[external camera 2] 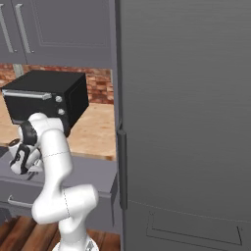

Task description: Take the tongs from the drawer on the left and place them on the dining counter next to the tray containing the hot dog.

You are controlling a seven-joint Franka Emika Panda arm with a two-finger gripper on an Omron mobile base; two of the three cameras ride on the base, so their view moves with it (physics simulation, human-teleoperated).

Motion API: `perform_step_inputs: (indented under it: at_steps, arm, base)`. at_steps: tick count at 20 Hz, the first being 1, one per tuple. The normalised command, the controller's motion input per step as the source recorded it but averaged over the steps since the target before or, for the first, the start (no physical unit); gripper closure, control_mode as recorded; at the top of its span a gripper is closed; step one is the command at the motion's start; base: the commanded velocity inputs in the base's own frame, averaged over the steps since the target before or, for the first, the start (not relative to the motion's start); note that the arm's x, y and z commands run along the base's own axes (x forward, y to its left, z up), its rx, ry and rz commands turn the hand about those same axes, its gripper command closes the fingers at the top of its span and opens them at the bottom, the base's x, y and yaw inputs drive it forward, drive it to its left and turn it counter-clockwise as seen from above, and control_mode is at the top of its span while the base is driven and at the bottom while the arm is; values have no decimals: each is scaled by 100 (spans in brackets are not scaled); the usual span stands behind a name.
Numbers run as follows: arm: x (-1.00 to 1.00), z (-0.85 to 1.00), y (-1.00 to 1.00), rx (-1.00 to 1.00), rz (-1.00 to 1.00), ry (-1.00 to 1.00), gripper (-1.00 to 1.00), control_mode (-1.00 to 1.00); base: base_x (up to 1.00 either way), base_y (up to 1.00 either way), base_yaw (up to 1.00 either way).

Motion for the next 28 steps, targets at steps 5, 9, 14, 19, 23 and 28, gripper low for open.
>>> perform_step_inputs:
  at_steps: [5, 9, 14, 19, 23, 28]
  arm:
    - [-52, 33, -2, 6, -21, -6, 100, -100]
    - [-100, -1, -11, 4, -13, -18, 100, -100]
    - [-98, 19, -4, 4, -13, -10, 100, -100]
    - [-33, 94, 6, 1, -23, -8, 100, -100]
    - [49, 100, 47, 0, -39, -12, 100, -100]
    - [19, 100, 23, 0, -35, -2, 100, -100]
  base:
    - [0, 0, 0]
    - [0, 0, 0]
    - [0, 0, 0]
    - [0, 0, 0]
    - [0, 0, 0]
    - [0, 0, 0]
